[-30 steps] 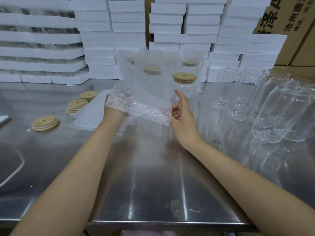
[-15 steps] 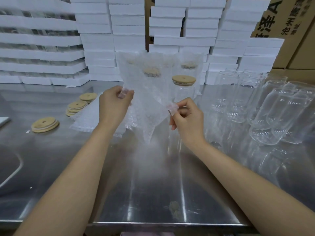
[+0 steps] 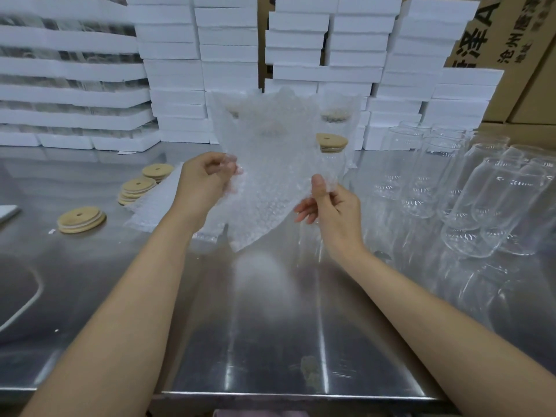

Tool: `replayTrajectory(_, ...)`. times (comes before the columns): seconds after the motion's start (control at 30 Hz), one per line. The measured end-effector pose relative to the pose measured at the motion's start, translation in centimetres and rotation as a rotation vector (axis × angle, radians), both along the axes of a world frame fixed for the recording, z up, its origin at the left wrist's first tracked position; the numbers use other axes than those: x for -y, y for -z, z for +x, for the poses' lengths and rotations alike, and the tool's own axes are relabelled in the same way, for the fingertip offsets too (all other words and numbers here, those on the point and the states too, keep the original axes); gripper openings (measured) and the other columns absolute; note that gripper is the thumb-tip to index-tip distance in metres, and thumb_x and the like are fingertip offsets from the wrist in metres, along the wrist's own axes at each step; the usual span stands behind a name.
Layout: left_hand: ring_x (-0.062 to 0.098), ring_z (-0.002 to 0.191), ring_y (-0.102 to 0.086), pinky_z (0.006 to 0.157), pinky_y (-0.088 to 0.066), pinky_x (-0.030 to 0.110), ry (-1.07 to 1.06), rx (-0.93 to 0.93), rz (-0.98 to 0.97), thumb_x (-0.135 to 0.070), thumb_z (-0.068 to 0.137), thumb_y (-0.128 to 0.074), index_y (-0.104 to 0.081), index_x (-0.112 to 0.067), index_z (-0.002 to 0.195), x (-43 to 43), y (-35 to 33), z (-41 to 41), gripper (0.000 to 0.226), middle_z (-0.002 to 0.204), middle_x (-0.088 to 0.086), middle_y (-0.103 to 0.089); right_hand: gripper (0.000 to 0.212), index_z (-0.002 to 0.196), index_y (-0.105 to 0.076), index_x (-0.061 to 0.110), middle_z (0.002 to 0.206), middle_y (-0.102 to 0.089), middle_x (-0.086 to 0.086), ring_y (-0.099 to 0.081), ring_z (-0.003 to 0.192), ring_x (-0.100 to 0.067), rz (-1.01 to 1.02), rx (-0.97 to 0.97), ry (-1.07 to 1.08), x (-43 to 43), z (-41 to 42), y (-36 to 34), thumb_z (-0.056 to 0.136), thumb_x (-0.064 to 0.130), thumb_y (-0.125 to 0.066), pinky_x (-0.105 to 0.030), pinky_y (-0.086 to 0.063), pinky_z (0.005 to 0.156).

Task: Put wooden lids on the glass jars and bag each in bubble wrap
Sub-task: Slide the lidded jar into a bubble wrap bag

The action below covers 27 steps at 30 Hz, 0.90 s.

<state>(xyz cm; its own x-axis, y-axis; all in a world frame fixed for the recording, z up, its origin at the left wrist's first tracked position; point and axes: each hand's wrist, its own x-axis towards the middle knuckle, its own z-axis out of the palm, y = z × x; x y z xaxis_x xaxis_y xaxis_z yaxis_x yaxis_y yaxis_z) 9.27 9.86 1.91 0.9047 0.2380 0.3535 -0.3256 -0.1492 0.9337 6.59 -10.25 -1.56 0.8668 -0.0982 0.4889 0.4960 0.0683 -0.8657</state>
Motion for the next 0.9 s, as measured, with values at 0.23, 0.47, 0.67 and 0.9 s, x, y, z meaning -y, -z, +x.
replayTrajectory(0.23,0.006,0.032,-0.035,0.037,-0.023,0.015,-0.163,-0.107,-0.219,-0.046,0.096,-0.051,-0.053,-0.021,0.07,-0.8,-0.7,0.4,0.036,0.036,-0.013,-0.042,0.012,0.091,-0.062,0.019,0.074,-0.072,-0.002,-0.067,0.058,-0.02,-0.08,0.038,-0.122,-0.2,0.0,0.4,0.099,0.018,-0.053,-0.023,-0.05,0.055)
replayTrajectory(0.47,0.011,0.058,-0.053,0.056,-0.041,0.024,-0.182,-0.133,-0.241,-0.062,0.093,-0.031,-0.055,-0.029,0.08,1.6,-0.8,-0.6,0.043,0.069,-0.007,-0.057,0.016,0.1,-0.069,0.019,0.097,-0.069,0.009,-0.067,0.086,-0.005,-0.378,0.098,-0.236,-1.5,-0.9,1.2,0.085,0.026,-0.069,-0.024,-0.054,0.074)
replayTrajectory(0.67,-0.014,0.073,-0.058,0.072,-0.046,0.025,0.172,0.018,0.04,-0.08,0.076,-0.04,-0.052,-0.04,0.102,4.4,-0.4,-2.3,0.049,0.084,-0.024,-0.061,0.031,0.117,-0.062,0.021,0.116,-0.056,0.014,-0.062,0.102,-0.001,-0.388,0.237,-0.097,-2.4,-0.8,1.1,0.087,0.021,-0.071,-0.018,-0.052,0.084)
replayTrajectory(0.9,-0.001,0.104,-0.06,0.09,-0.05,0.019,0.4,0.082,0.341,-0.031,0.071,-0.084,-0.031,-0.038,0.141,4.1,0.3,-2.1,0.088,0.118,-0.008,-0.052,0.016,0.096,-0.059,0.027,0.093,-0.066,0.018,-0.068,0.087,-0.008,-0.1,0.184,0.02,-1.0,0.1,0.7,0.097,0.013,-0.055,-0.027,-0.055,0.079)
